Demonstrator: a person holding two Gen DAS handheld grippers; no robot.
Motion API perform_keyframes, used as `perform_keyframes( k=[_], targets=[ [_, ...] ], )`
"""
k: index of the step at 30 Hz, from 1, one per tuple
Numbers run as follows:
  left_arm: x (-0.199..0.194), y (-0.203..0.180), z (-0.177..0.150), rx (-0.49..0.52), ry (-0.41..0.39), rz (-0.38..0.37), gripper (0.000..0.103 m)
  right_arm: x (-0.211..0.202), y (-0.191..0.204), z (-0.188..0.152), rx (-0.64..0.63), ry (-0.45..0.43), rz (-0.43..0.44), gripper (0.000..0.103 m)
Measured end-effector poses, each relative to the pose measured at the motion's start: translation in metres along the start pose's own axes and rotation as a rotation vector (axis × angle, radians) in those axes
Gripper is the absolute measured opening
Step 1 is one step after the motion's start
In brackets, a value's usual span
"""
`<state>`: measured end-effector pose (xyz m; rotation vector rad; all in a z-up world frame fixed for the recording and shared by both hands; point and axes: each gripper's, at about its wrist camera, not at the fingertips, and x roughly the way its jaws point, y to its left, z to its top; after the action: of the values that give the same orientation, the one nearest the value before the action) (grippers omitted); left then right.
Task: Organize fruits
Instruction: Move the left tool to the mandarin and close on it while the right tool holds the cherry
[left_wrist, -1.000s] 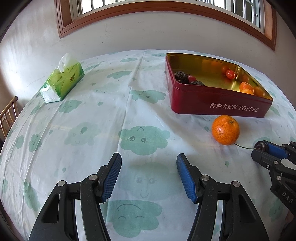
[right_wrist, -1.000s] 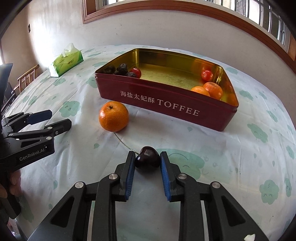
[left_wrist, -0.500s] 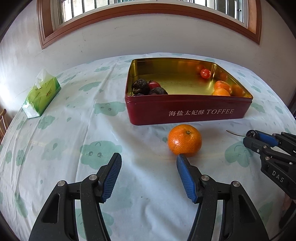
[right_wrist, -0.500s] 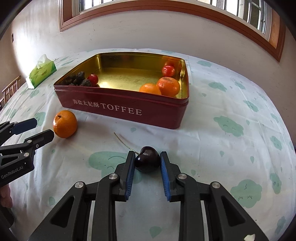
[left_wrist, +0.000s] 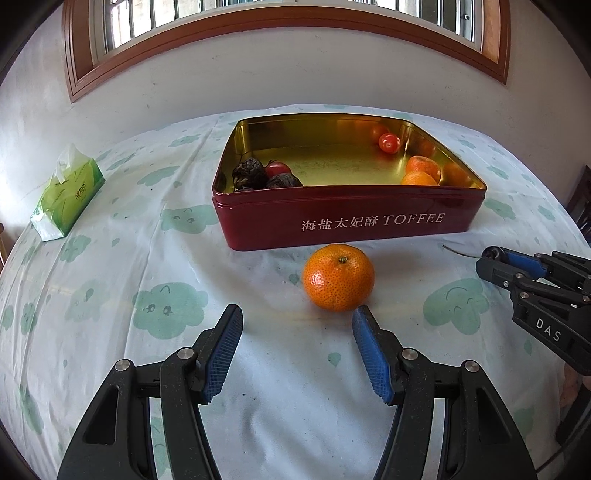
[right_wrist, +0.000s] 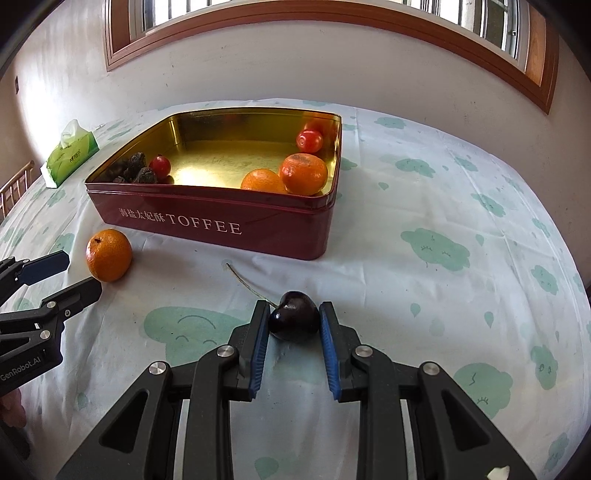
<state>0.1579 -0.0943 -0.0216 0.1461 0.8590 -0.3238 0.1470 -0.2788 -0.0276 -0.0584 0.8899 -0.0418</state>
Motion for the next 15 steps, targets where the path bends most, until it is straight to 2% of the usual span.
perform_keyframes(
  k=[6, 15],
  targets=[
    [0.004, -0.009, 0.003, 0.007, 0.002, -0.017, 0.063, 0.000, -0.001, 0.000, 0.006, 0.000, 0.007, 0.025],
    [0.021, -0.022, 0.022, 0.010, 0.005, 0.003, 0.063, 0.000, -0.001, 0.000, 0.007, 0.001, 0.007, 0.025]
  ],
)
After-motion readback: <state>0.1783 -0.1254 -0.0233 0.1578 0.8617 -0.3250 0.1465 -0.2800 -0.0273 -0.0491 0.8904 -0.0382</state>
